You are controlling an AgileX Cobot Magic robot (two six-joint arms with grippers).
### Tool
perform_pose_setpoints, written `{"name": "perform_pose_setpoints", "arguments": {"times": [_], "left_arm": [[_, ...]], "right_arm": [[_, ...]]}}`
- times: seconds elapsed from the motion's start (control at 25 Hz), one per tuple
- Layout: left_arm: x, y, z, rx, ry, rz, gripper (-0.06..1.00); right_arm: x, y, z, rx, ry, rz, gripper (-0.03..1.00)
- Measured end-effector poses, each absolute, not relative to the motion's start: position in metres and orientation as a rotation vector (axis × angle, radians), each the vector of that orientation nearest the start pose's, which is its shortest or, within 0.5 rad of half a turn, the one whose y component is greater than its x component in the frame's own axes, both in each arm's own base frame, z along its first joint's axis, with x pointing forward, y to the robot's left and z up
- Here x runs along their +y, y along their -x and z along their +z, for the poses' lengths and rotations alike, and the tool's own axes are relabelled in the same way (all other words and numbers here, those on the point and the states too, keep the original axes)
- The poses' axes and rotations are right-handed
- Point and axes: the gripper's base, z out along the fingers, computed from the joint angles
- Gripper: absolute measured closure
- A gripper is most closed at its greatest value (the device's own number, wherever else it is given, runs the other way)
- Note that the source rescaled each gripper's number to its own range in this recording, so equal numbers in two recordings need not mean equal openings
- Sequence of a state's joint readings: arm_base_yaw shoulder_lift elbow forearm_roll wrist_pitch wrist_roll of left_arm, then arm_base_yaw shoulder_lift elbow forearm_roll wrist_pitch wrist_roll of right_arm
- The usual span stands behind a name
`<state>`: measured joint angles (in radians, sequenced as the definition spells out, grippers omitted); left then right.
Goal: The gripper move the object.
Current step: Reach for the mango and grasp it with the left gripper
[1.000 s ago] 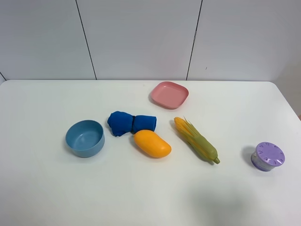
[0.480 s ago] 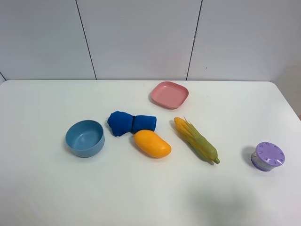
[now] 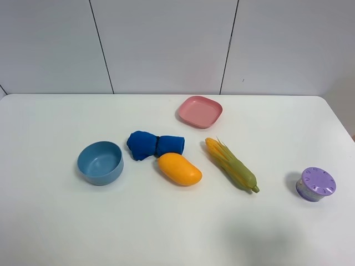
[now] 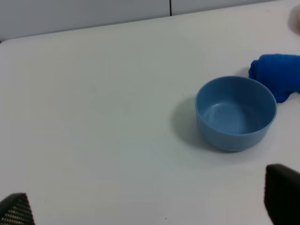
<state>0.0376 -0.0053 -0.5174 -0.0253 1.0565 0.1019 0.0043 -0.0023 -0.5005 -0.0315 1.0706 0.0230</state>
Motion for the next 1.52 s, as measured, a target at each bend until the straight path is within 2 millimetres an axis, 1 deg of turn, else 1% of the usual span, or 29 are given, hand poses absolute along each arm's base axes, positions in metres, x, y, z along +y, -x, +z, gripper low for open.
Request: {"name": "perform_pose_setpoints", "arguments": {"times": [0.24,0.36,0.44,0.56,0.68,0.84,1.0,1.12,1.24,1.32,1.4,1.52], "left_arm": [[-0.003,0.008,0.282,2.016,-0.069,0.049,-0.06],[-0.007,0.007,0.283,2.016,-0.082,-0.002,-0.06],[-0.01,0.002,0.283,2.043,-0.097,-0.044,-0.06],[-0.013,-0.011,0.287,2.107,-0.118,-0.089,-0.06],[-0.014,-0.031,0.299,2.161,-0.154,-0.105,-0.06],[-0.013,-0.064,0.318,2.216,-0.196,-0.102,-0.06],[-0.011,-0.105,0.333,2.216,-0.218,-0.082,-0.06],[-0.011,-0.135,0.34,2.202,-0.222,-0.092,-0.06],[-0.013,-0.162,0.341,2.201,-0.254,-0.093,-0.06],[-0.02,-0.177,0.339,2.204,-0.299,-0.111,-0.06],[-0.03,-0.19,0.335,2.205,-0.352,-0.136,-0.06],[-0.053,-0.205,0.324,2.211,-0.456,-0.19,-0.06]], "right_arm": [[-0.003,0.006,0.277,2.051,-0.021,-0.021,-0.03],[-0.003,0.006,0.277,2.051,-0.021,-0.021,-0.03],[-0.003,0.006,0.277,2.051,-0.021,-0.021,-0.03],[-0.003,0.006,0.277,2.051,-0.021,-0.021,-0.03],[-0.003,0.006,0.277,2.051,-0.021,-0.021,-0.03],[-0.003,0.006,0.277,2.051,-0.021,-0.021,-0.03],[-0.003,0.006,0.277,2.051,-0.021,-0.021,-0.03],[-0.003,0.006,0.277,2.051,-0.021,-0.021,-0.03],[-0.003,0.006,0.277,2.051,-0.021,-0.021,-0.03],[-0.003,0.006,0.277,2.051,-0.021,-0.021,-0.03],[-0.003,0.006,0.277,2.051,-0.021,-0.021,-0.03],[-0.003,0.006,0.277,2.051,-0.021,-0.021,-0.03]]}}
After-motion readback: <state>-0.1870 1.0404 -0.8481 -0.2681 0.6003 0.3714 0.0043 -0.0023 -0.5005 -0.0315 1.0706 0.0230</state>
